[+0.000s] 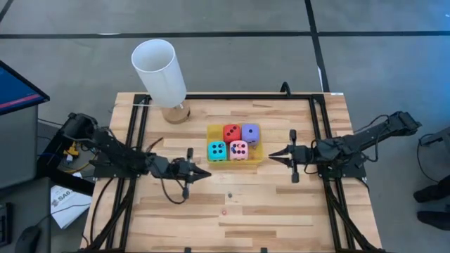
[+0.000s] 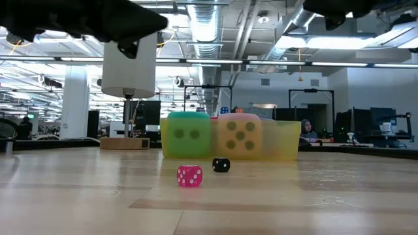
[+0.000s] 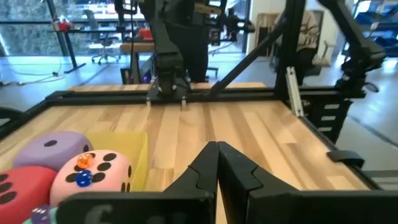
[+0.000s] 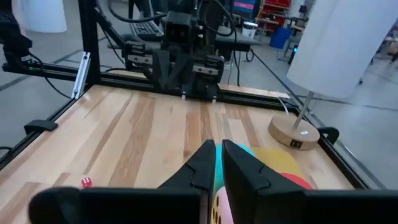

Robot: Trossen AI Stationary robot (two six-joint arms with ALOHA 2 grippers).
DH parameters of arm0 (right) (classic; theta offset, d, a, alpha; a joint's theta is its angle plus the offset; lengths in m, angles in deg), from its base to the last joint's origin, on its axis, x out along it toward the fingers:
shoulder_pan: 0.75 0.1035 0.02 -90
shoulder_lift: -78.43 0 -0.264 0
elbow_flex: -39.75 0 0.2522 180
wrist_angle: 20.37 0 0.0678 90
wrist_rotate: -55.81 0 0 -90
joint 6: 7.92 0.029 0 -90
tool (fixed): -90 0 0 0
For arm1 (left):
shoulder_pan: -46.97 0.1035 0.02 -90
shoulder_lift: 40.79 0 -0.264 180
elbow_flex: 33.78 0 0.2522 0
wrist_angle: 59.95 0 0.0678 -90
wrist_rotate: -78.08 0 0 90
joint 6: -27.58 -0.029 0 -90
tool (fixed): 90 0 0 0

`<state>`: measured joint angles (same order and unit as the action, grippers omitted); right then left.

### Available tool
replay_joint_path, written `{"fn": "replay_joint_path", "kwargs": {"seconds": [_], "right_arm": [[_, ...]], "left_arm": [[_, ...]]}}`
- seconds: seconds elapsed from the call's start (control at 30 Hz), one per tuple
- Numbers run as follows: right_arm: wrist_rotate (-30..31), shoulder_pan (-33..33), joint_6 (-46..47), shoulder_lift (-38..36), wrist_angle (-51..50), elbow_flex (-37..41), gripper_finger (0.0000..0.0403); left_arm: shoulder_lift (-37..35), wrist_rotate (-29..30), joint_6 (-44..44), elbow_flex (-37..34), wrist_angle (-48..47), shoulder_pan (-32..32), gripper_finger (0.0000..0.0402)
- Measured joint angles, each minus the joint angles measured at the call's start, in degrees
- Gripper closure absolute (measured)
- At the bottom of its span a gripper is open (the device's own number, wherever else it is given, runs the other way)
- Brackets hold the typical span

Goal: Pick & Place Dice
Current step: Put the black dice into the yellow bin

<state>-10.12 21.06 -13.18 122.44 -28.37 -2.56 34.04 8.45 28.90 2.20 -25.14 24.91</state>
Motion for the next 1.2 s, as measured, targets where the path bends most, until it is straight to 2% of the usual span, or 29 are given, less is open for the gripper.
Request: {"fn": "replay_joint_path", "kwargs": {"seconds": [0.17,0.4,0.6,0.97,1.13,1.2], "right_arm": [[0.0,0.1,-0.9,-3.3,0.6,3.2,0.0382],[0.0,0.1,-0.9,-9.6,1.2,7.2,0.0387],[0.0,0.1,-1.2,-15.9,2.0,11.7,0.0387],[-2.1,-1.3,-7.0,-27.5,11.8,22.0,0.0388],[-14.1,-4.6,-8.3,-32.3,11.8,23.7,0.0391],[-16.0,-6.2,-8.2,-33.3,11.4,23.7,0.0396]], "left_arm": [[6.8,0.2,0.0,5.2,-0.2,0.0,0.0402],[11.3,0.2,0.6,10.1,-4.7,0.0,0.0402],[12.0,0.2,0.7,11.3,-4.9,0.5,0.0402],[12.0,0.2,2.8,11.3,-6.2,3.2,0.0402],[12.0,0.2,2.6,11.3,-6.2,3.9,0.0402],[12.0,0.1,2.3,11.3,-6.2,4.2,0.0402]]}}
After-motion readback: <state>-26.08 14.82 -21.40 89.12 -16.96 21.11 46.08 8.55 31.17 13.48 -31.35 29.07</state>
